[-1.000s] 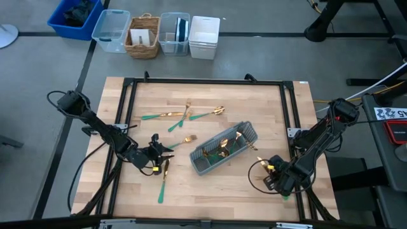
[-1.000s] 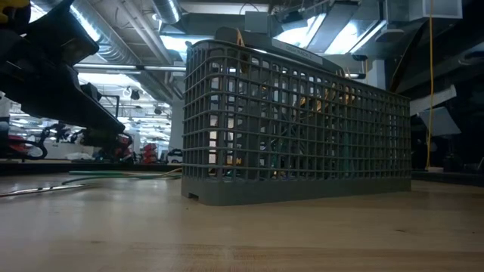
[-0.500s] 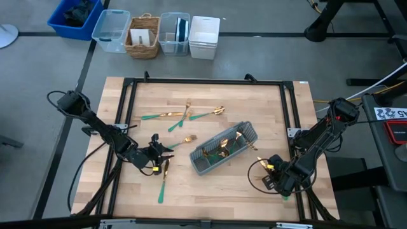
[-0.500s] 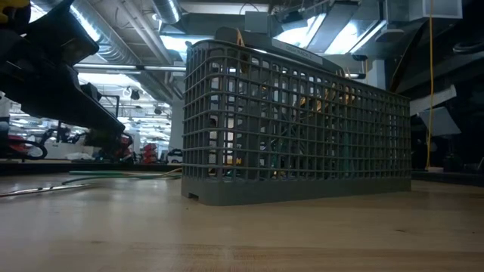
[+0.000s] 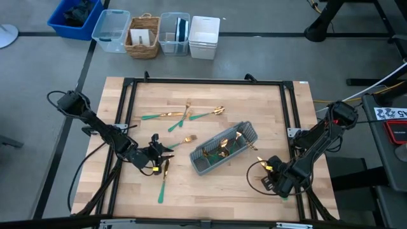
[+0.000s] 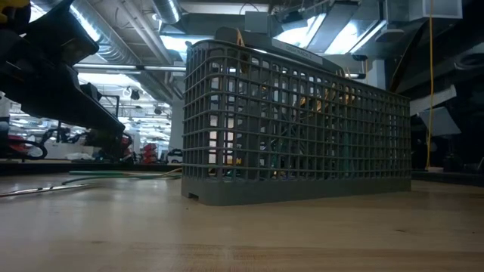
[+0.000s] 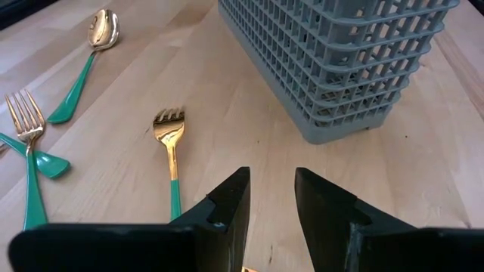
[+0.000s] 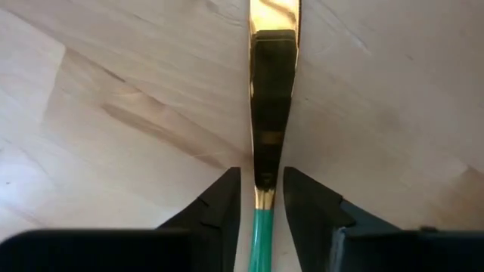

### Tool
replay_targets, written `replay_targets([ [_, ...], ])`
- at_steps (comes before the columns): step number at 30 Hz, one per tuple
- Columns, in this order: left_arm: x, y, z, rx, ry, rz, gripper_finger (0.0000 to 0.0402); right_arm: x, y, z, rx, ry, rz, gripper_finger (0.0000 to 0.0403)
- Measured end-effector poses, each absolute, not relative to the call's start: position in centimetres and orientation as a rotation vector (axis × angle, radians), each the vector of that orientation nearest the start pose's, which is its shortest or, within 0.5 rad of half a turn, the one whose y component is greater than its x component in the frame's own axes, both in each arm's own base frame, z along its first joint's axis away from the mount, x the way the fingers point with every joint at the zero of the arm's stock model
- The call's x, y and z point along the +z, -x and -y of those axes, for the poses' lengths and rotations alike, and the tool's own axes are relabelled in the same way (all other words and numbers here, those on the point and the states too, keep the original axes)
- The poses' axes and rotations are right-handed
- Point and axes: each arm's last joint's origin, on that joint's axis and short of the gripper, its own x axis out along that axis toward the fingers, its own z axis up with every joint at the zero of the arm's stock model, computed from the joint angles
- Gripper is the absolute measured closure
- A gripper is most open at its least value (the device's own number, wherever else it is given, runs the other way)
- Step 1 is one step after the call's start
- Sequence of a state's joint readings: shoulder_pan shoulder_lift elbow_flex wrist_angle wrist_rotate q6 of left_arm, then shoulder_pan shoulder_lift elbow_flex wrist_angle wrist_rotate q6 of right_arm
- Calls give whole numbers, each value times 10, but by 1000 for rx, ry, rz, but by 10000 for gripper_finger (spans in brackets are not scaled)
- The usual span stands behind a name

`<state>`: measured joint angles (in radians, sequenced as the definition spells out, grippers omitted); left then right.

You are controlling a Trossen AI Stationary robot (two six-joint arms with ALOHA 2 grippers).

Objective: Sort silverware
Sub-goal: Put the gold knife into the gray silverware organizer

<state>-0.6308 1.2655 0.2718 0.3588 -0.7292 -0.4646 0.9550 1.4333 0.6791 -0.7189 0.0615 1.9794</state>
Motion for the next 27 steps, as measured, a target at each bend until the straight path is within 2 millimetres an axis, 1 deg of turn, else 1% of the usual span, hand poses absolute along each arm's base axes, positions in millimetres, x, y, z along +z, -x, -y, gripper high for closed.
replay_targets([
  [5, 130, -170, 100, 205, 55, -456, 302, 139, -125, -176, -714, -835, -1412, 320],
  [10, 130, -170, 100, 205, 55, -456, 302, 133, -125, -177, -745, -807, -1424, 345],
  [15, 130, -170, 100, 205, 55, -456, 302, 132, -125, -177, -747, -806, -1426, 363],
  [24, 130, -170, 100, 205, 56, -455, 302, 132, -126, -177, -749, -802, -1390, 362],
  [27, 130, -170, 100, 205, 56, -455, 302, 134, -127, -179, -745, -805, -1390, 362],
])
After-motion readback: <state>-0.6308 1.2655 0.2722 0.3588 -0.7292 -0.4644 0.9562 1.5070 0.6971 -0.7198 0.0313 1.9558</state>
